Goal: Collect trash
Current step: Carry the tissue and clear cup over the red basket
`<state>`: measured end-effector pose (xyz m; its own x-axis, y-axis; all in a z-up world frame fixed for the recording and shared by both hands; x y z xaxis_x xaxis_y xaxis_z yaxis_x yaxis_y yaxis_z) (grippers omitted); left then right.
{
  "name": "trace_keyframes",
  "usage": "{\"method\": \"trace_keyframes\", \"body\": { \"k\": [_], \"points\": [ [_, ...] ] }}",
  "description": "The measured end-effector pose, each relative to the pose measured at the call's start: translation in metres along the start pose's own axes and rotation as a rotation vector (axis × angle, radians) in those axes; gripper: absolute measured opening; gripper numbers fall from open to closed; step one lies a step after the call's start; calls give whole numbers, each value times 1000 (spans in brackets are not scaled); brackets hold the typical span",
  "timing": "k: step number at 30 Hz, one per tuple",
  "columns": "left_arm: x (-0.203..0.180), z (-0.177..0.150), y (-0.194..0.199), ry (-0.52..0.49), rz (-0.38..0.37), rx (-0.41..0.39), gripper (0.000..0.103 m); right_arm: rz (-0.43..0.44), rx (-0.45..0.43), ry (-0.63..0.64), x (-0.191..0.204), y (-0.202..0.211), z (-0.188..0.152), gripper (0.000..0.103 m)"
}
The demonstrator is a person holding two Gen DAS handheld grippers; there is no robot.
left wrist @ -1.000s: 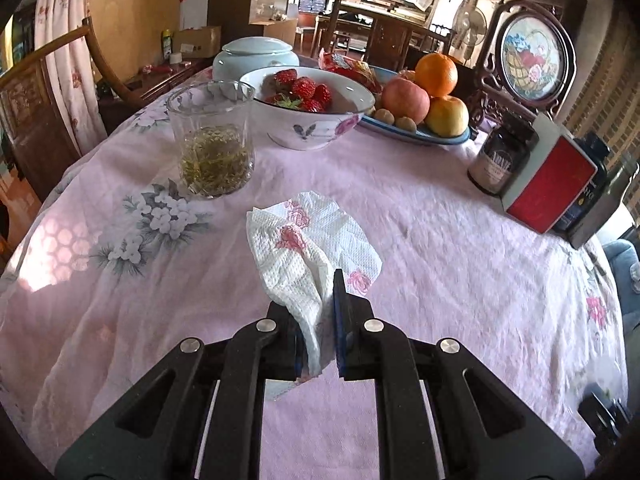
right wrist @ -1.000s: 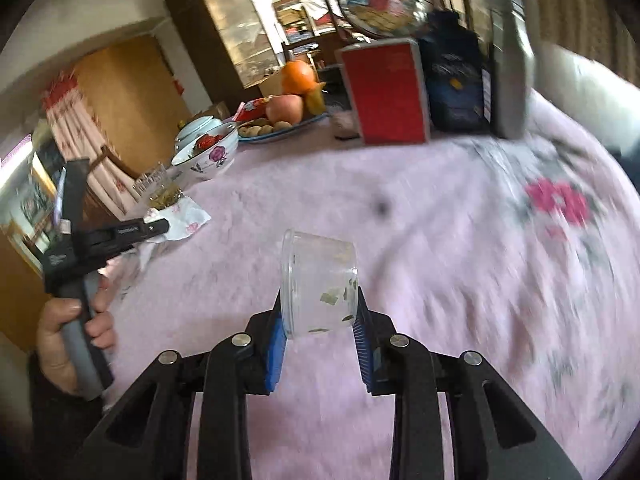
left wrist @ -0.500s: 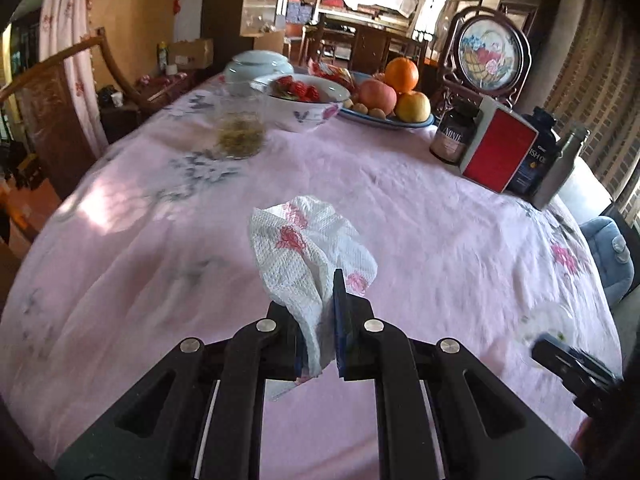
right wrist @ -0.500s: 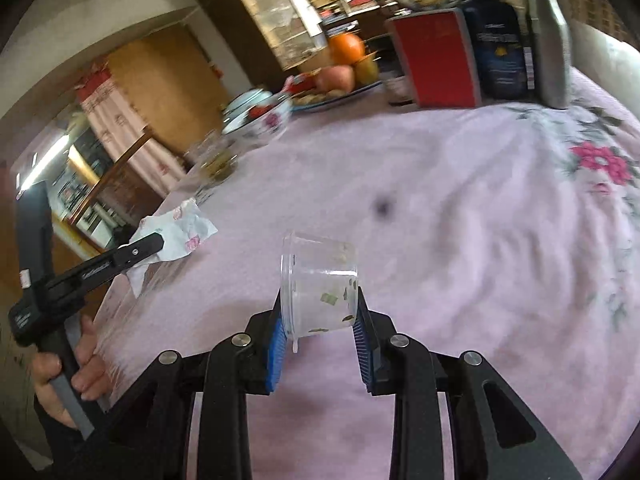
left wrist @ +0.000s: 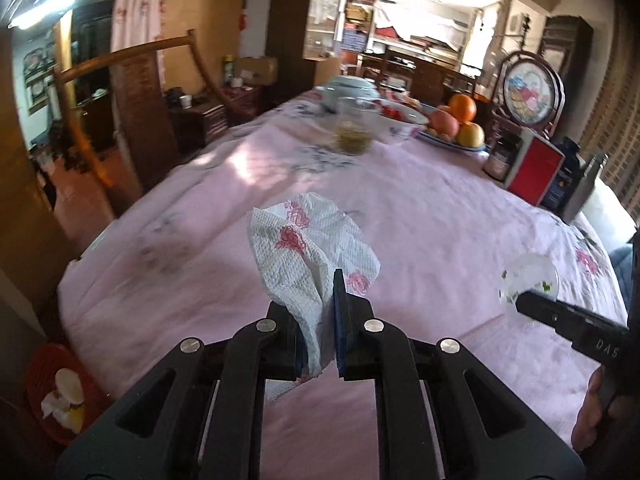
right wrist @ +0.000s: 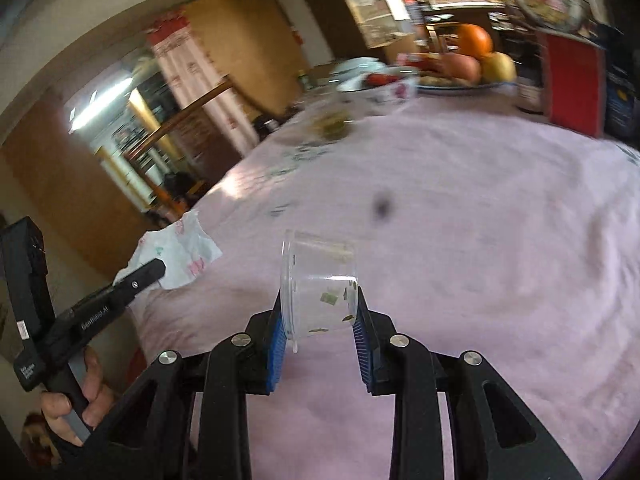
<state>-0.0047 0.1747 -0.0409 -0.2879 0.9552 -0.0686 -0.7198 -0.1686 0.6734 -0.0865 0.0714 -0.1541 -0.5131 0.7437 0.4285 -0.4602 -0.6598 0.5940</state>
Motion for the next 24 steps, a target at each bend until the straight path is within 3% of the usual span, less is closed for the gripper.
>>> {"method": "trace_keyframes", "body": {
  "k": [12, 24],
  "points": [
    [132, -38, 38, 175, 191, -22, 13, 185, 137, 261, 162, -71, -13, 30],
    [279, -91, 72, 393, 386, -12, 13, 358, 290, 499, 334, -143, -56, 30]
  ]
}}
Point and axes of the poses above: each gripper's, at about its wrist camera, not at the fingertips, and y roughly against the way its jaws point, x to its left, z to its top, the point moved 7 cm from there along -y, roughly the way its jaws point, and after that the axes turned 5 degrees about z, right-handed, at the moved point
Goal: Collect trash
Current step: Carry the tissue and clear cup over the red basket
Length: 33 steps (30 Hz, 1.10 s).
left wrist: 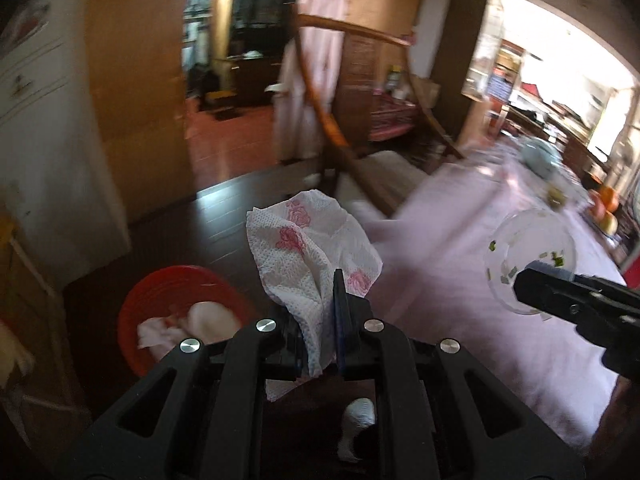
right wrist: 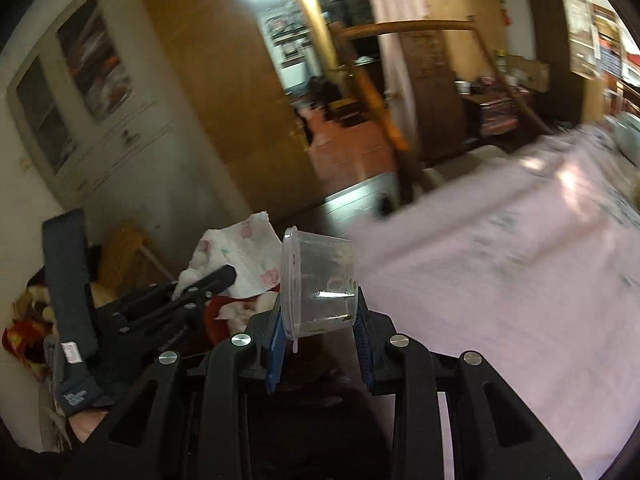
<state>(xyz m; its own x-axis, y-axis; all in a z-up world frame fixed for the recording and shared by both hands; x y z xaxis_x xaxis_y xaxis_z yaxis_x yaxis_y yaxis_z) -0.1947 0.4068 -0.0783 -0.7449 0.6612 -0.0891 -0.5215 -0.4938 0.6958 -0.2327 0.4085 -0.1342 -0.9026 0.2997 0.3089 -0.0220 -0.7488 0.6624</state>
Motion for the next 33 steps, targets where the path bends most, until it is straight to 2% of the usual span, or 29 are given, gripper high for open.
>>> {"method": "trace_keyframes", "body": {
  "k": [8, 12, 16, 20, 24, 29, 33],
  "points": [
    [101, -30, -42, 133, 137, 113, 13, 95, 150, 73, 63, -103, 9, 30],
    [143, -56, -67, 208, 190, 198, 13, 108, 235, 88, 79, -145, -10, 30],
    [171, -73, -79, 238, 225, 244, 13, 112, 315, 96, 88, -181, -24, 30],
    [186, -85, -90, 250, 248, 282, 13, 134, 385, 91, 97, -217, -36, 30],
    [187, -93, -109, 252, 251, 318, 13, 183, 463, 30, 100, -256, -51, 30],
    [188, -102, -124, 269, 251, 352, 13, 221, 495, -62, 99, -289, -60, 30],
    [191, -110, -133, 285, 239, 380, 13, 215, 479, -88, 99, -312, -56, 30]
  ]
}}
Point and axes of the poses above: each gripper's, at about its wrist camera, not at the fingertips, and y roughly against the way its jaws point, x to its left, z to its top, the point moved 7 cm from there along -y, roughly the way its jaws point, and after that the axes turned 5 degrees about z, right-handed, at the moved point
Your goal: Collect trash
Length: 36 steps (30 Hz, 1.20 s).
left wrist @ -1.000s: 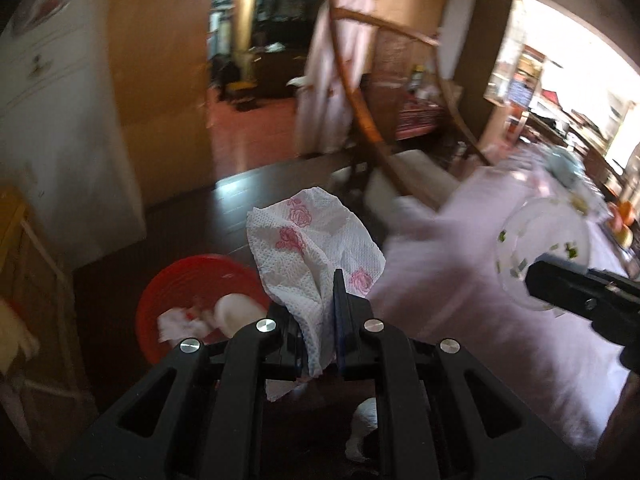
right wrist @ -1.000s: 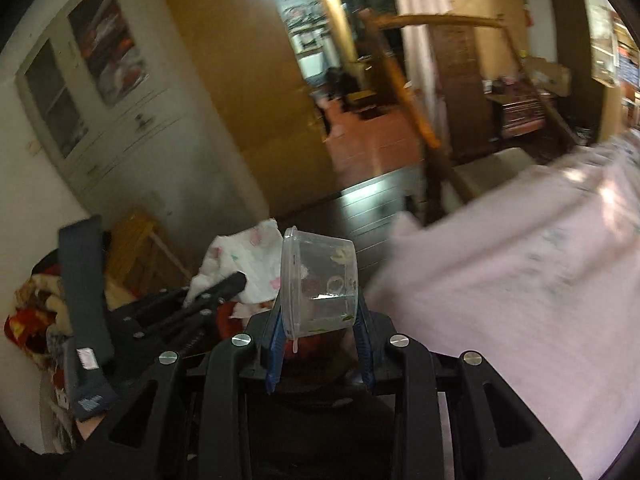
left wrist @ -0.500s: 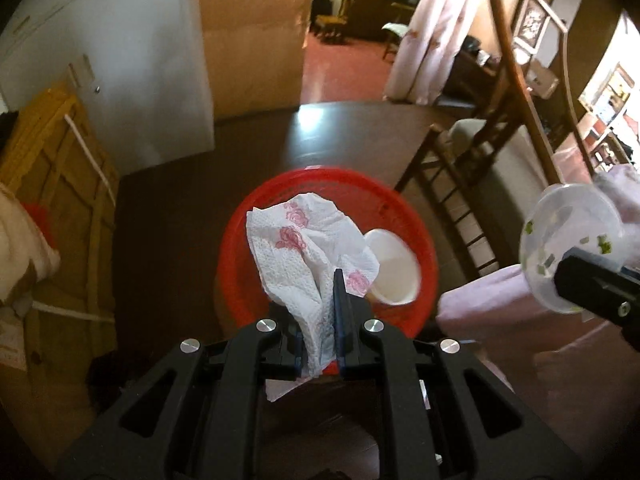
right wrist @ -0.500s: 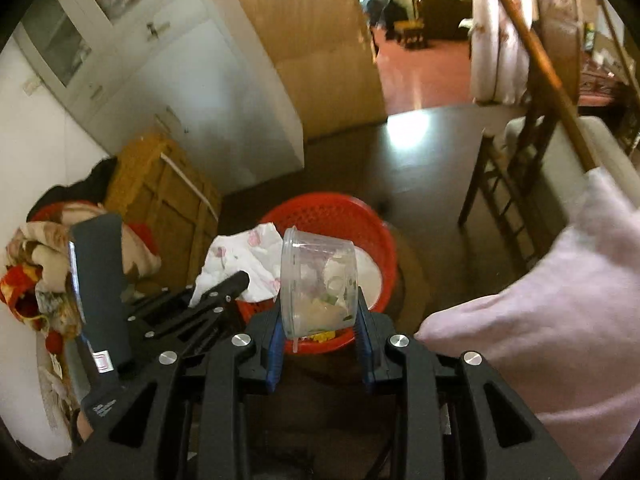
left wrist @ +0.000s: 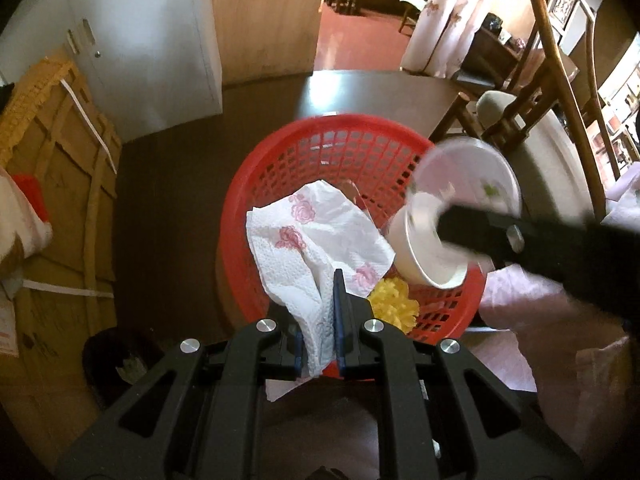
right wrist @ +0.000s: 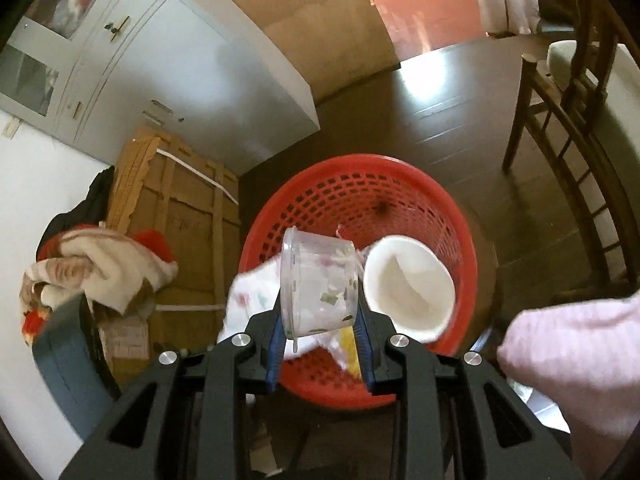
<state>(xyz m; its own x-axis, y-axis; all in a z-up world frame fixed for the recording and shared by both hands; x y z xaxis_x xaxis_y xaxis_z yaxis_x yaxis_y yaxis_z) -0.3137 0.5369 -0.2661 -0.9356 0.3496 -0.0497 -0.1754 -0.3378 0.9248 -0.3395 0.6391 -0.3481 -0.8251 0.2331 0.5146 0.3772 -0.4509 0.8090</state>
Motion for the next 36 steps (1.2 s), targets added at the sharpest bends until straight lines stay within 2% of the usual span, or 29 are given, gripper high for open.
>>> {"method": "trace_keyframes", "body": {
  "k": [5, 6, 7, 8, 9, 12, 20, 21, 24, 27, 32, 36],
  "points": [
    [-6, -9, -11, 0, -15, 43, 13, 25, 28, -23, -2, -15, 5, 33],
    [-6, -10, -14, 4, -22, 55, 13, 35, 29, -41, -4, -15, 4, 36],
    [-7, -11, -14, 5, -31, 62, 16, 50, 29, -58, -5, -14, 4, 44],
    [-8, -11, -14, 4, -42, 65, 17, 60, 24, -71, -7, -12, 4, 47],
    [-9, -11, -12, 3, -51, 66, 22, 56, 16, -78, -10, -9, 3, 47],
    [-7, -7, -4, 11, -39, 37, 52, 49, -3, -74, -18, 3, 1, 47],
    [-2, -3, 14, 21, 2, -8, 63, 2, -68, -51, -29, 46, -5, 47],
    [-1, -4, 18, 22, 23, -18, 67, -13, -75, -40, -30, 52, -7, 52],
    [1, -5, 29, 20, 74, -44, 77, -60, -76, -13, -33, 64, -14, 58],
    [3, -8, 38, 31, 104, -63, 78, -104, -82, 33, -32, 76, -25, 63],
    [6, -17, 48, 30, 132, -65, 81, -130, -89, 76, -30, 90, -41, 73],
    [6, -26, 59, 29, 137, -68, 82, -167, -92, 130, -24, 96, -59, 78]
  ]
}}
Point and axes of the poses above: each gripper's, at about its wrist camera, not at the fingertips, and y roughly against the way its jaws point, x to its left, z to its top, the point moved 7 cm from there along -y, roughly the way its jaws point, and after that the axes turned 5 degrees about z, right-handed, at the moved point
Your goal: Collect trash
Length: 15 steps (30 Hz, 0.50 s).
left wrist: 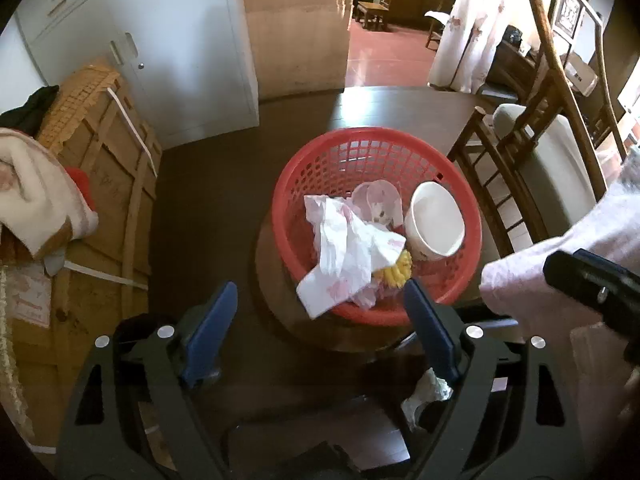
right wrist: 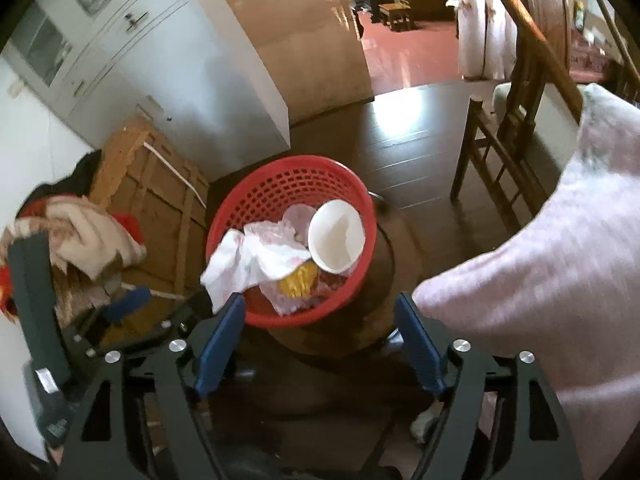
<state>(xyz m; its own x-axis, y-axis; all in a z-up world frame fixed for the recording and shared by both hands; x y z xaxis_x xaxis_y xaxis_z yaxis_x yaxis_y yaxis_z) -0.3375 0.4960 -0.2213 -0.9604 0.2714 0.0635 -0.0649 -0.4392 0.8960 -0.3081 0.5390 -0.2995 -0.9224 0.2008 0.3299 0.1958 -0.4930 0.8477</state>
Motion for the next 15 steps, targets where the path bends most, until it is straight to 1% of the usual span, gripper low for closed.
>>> {"method": "trace_keyframes", "body": {
  "k": [3, 6, 11, 12, 15],
  "points": [
    [0, -7, 13, -13, 1, -12, 83, -33, -5, 34, 4, 7, -16, 82],
    [2, -12, 26, -14, 4, -26, 85, -64, -18, 52, 5, 15, -26, 85],
    [5, -21, 51, -8, 11, -65, 87, -94, -28, 64, 5, 26, -41, 85],
    [5, -23, 55, -5, 12, -70, 89, -97, -31, 62, 5, 28, -43, 85],
    [4, -30, 66, -9, 5, -78, 90, -104, -41, 57, 6, 36, -51, 85]
  ]
}}
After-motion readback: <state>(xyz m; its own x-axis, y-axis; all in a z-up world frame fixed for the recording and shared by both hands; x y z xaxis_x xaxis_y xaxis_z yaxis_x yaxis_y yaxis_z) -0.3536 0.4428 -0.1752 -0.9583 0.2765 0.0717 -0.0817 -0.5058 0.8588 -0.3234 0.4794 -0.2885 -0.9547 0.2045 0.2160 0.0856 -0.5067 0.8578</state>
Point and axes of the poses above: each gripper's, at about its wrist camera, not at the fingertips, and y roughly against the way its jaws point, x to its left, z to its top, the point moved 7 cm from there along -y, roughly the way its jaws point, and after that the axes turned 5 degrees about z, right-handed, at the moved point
